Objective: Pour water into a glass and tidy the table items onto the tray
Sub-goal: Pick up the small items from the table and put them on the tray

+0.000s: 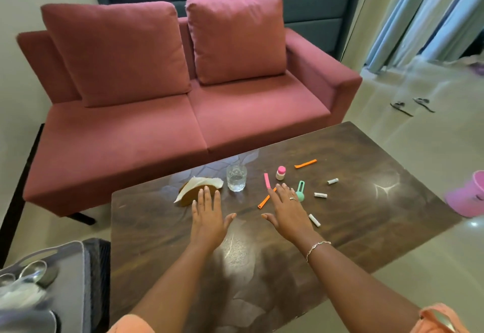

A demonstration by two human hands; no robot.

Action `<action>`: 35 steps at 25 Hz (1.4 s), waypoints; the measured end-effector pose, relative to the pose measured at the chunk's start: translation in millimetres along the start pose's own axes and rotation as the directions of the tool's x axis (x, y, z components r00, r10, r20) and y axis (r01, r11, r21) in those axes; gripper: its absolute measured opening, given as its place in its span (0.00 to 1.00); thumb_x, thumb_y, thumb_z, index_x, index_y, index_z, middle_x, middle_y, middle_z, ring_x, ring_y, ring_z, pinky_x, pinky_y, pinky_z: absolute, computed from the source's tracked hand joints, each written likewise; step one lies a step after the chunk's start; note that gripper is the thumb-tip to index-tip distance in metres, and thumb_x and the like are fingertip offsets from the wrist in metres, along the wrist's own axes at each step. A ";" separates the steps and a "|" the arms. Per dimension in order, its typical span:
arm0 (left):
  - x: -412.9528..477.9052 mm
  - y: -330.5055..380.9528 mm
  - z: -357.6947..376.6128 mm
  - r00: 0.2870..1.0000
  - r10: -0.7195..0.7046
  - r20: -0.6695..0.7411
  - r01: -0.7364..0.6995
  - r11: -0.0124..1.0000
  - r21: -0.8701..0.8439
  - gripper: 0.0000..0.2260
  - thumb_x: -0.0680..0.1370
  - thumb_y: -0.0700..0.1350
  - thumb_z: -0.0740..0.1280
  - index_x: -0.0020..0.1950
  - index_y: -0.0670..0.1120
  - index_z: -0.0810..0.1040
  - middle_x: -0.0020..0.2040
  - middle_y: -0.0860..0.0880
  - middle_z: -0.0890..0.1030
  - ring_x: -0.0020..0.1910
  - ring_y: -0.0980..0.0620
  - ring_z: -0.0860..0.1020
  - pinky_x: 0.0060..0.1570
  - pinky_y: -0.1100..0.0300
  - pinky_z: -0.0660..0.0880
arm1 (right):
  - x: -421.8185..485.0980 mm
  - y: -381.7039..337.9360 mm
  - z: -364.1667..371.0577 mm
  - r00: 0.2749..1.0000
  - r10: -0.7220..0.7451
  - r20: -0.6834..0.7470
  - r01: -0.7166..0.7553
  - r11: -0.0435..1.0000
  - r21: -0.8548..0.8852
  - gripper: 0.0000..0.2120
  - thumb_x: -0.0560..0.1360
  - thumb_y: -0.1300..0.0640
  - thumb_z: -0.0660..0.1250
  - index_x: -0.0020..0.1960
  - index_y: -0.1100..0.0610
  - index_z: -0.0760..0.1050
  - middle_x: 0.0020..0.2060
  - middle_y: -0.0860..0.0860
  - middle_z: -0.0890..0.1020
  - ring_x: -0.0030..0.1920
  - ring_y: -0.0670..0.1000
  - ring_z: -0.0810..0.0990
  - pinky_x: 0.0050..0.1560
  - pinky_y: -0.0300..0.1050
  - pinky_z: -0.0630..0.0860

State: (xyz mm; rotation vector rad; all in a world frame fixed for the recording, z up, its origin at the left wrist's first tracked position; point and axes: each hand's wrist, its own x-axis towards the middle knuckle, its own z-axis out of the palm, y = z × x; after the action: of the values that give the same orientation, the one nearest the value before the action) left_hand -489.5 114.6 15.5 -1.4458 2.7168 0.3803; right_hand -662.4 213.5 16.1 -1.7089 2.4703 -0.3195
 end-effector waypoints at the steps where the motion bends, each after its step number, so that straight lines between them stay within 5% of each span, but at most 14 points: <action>1: 5.1 1.8 0.2 1.000 0.015 0.004 -0.015 1.000 -0.003 0.32 0.79 0.60 0.50 0.75 0.43 0.44 0.76 0.40 0.41 0.76 0.43 0.40 0.73 0.47 0.41 | 1.5 4.8 0.9 1.000 0.022 -0.006 -0.022 1.000 0.005 0.32 0.74 0.49 0.66 0.71 0.62 0.60 0.71 0.63 0.63 0.74 0.61 0.56 0.74 0.55 0.49; 5: 23.9 10.2 4.5 0.998 0.059 0.034 -0.059 0.998 -0.008 0.32 0.79 0.59 0.51 0.76 0.44 0.45 0.77 0.41 0.43 0.76 0.44 0.41 0.74 0.48 0.42 | 4.8 24.6 9.1 0.997 0.074 0.001 -0.074 0.997 -0.026 0.30 0.69 0.50 0.71 0.66 0.63 0.69 0.65 0.65 0.72 0.69 0.64 0.66 0.69 0.59 0.60; 9: 48.8 30.0 17.6 0.995 0.087 0.052 -0.086 0.996 -0.017 0.33 0.79 0.59 0.53 0.75 0.43 0.44 0.77 0.41 0.44 0.76 0.44 0.42 0.74 0.49 0.43 | 10.3 63.9 11.6 0.988 0.143 0.061 -0.144 0.989 0.021 0.28 0.73 0.51 0.67 0.68 0.61 0.65 0.68 0.61 0.67 0.71 0.61 0.62 0.73 0.54 0.52; 16: 105.7 87.5 46.6 0.977 0.154 0.147 -0.157 0.988 0.008 0.29 0.79 0.54 0.58 0.74 0.41 0.52 0.77 0.41 0.50 0.76 0.44 0.46 0.74 0.51 0.46 | 41.8 163.8 22.5 0.962 0.146 0.231 -0.151 0.988 0.006 0.25 0.74 0.53 0.66 0.67 0.58 0.64 0.68 0.55 0.67 0.71 0.55 0.62 0.71 0.45 0.58; 20: 154.7 127.9 71.4 0.965 0.163 0.203 -0.165 0.986 -0.009 0.27 0.79 0.50 0.60 0.73 0.41 0.55 0.76 0.42 0.55 0.76 0.45 0.50 0.74 0.53 0.48 | 72.8 209.7 45.2 0.923 0.115 0.368 -0.132 0.991 0.023 0.20 0.73 0.58 0.65 0.63 0.58 0.66 0.65 0.55 0.69 0.68 0.55 0.65 0.63 0.49 0.68; 25: 212.3 162.4 96.8 0.972 0.174 0.159 -0.159 0.982 -0.105 0.26 0.77 0.44 0.63 0.72 0.39 0.60 0.73 0.40 0.62 0.73 0.43 0.59 0.72 0.54 0.54 | 111.8 247.1 85.2 0.893 -0.054 0.446 0.044 0.998 0.033 0.13 0.70 0.66 0.62 0.54 0.59 0.70 0.53 0.56 0.74 0.55 0.58 0.74 0.46 0.51 0.73; 32: 275.7 185.5 138.7 0.932 0.213 0.292 -0.207 0.977 -0.053 0.29 0.73 0.41 0.68 0.72 0.43 0.60 0.74 0.41 0.60 0.74 0.42 0.56 0.72 0.50 0.56 | 145.7 261.4 124.0 0.749 -0.450 0.486 0.512 0.859 0.006 0.12 0.73 0.67 0.59 0.55 0.66 0.73 0.54 0.64 0.77 0.58 0.65 0.74 0.53 0.57 0.76; 35: 293.3 192.6 151.6 0.916 0.186 0.354 -0.186 0.982 -0.034 0.30 0.74 0.41 0.67 0.73 0.46 0.58 0.76 0.42 0.56 0.75 0.43 0.53 0.72 0.49 0.57 | 148.0 270.9 146.3 0.674 -0.518 0.526 0.620 0.784 -0.022 0.10 0.65 0.68 0.66 0.47 0.65 0.77 0.47 0.64 0.81 0.49 0.66 0.80 0.44 0.56 0.81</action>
State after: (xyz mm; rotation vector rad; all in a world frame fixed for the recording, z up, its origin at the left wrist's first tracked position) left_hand -825.2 15.1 -137.7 -0.9986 2.5560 0.5873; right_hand -929.4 152.0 -188.0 -2.2740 1.5906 0.3127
